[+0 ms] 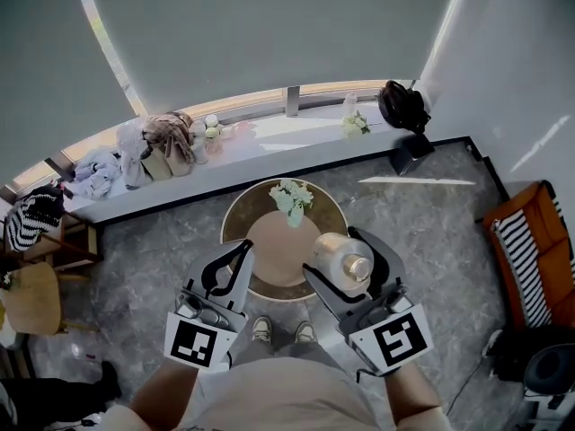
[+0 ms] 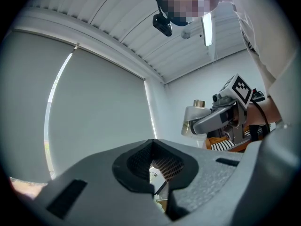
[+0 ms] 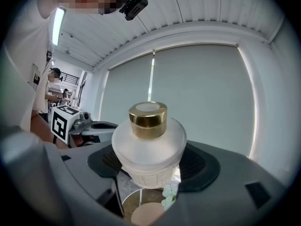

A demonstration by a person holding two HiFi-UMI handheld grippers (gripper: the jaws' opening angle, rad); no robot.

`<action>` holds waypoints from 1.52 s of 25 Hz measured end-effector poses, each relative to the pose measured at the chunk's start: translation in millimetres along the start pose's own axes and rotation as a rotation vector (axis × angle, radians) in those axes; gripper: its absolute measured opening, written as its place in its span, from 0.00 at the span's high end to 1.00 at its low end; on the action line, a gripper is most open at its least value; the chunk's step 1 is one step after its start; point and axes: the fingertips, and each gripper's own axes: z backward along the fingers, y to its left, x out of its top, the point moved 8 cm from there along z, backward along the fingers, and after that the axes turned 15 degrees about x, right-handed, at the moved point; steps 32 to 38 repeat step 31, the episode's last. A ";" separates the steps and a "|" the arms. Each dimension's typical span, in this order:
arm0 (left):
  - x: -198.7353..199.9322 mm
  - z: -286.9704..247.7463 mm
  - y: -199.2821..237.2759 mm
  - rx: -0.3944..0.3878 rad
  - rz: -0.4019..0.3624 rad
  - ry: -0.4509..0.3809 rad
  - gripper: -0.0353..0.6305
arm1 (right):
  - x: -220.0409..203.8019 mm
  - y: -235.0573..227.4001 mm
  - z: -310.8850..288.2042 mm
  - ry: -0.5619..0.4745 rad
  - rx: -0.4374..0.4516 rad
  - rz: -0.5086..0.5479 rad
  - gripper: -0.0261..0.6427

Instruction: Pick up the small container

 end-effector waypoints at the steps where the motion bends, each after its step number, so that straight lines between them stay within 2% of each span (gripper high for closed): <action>1: 1.4 -0.4 0.6 0.000 0.003 -0.003 0.94 | 1.0 0.4 -0.1 -0.004 -0.002 -0.001 0.45; 6: 4.7 -4.7 4.1 -0.006 0.005 -0.011 0.94 | 2.1 -2.4 -1.0 0.000 -0.006 0.028 0.45; 38: -1.1 -9.4 5.4 -0.023 -0.009 0.002 0.94 | 3.6 -4.6 -4.3 0.010 0.003 0.042 0.45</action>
